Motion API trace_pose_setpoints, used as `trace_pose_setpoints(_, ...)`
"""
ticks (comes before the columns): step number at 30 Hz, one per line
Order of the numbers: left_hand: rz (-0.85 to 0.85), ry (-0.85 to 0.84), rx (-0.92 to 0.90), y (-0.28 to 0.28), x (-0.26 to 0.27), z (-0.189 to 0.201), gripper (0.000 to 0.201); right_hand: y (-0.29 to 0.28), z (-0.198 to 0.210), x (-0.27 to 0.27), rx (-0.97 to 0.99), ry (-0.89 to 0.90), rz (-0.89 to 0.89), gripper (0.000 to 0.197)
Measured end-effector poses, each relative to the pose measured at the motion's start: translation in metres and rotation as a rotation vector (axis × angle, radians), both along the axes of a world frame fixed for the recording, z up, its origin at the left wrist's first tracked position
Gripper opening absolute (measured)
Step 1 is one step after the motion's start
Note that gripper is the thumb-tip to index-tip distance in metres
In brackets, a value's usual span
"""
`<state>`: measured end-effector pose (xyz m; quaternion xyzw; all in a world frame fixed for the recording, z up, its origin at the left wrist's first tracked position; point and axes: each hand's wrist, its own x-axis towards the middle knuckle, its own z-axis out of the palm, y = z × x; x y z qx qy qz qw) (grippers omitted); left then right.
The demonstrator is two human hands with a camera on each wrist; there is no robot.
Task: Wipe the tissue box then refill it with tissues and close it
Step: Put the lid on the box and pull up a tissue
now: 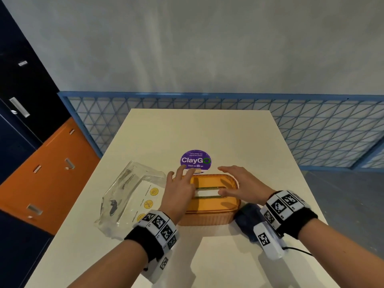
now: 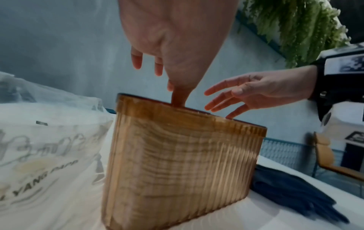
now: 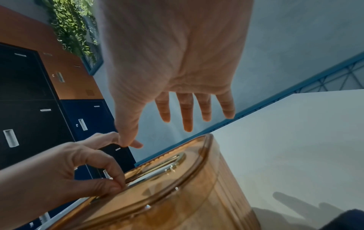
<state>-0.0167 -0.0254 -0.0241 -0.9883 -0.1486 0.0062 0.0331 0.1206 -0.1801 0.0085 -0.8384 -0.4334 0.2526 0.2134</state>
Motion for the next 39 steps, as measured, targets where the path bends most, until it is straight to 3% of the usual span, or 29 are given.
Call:
trace_pose_setpoints(7,-0.117,0.012,-0.077,0.011,0.003,0.007,0.030,-0.004,-0.003,0.002,0.014,-0.029,-0.002,0.069)
trace_pose_setpoints(13,0.012,-0.280,-0.350,0.025,0.007,0.008,0.019,0.004,-0.006,-0.004,0.036,-0.160,0.049,0.054)
trace_pose_setpoints(18,-0.017,-0.011,-0.229,0.018,0.002,0.008,0.026,0.017,-0.013,-0.019,-0.052,-0.397,0.129,0.032)
trace_pose_setpoints(22,-0.036,-0.024,-0.178,0.016,0.001,0.005,0.025,0.024,-0.016,-0.024,-0.054,-0.412,0.115,0.029)
trace_pose_setpoints(29,0.109,-0.173,-0.507,0.025,0.015,0.012,0.007,0.026,-0.019,-0.028,-0.009,-0.382,0.075,0.030)
trace_pose_setpoints(32,0.164,-0.213,-0.599,0.025,0.017,0.016,0.009,0.028,-0.020,-0.030,-0.019,-0.433,0.061,0.038)
trace_pose_setpoints(34,0.086,-0.180,-0.536,0.022,0.012,0.017,0.020,0.028,-0.021,-0.030,-0.030,-0.448,0.046,0.037)
trace_pose_setpoints(37,-0.023,-0.081,-0.296,0.015,0.002,0.011,0.039,0.028,-0.022,-0.029,-0.008,-0.453,0.020,0.037)
trace_pose_setpoints(39,-0.012,-0.076,-0.180,0.013,0.000,0.005,0.034,0.030,-0.024,-0.030,0.010,-0.455,0.011,0.043)
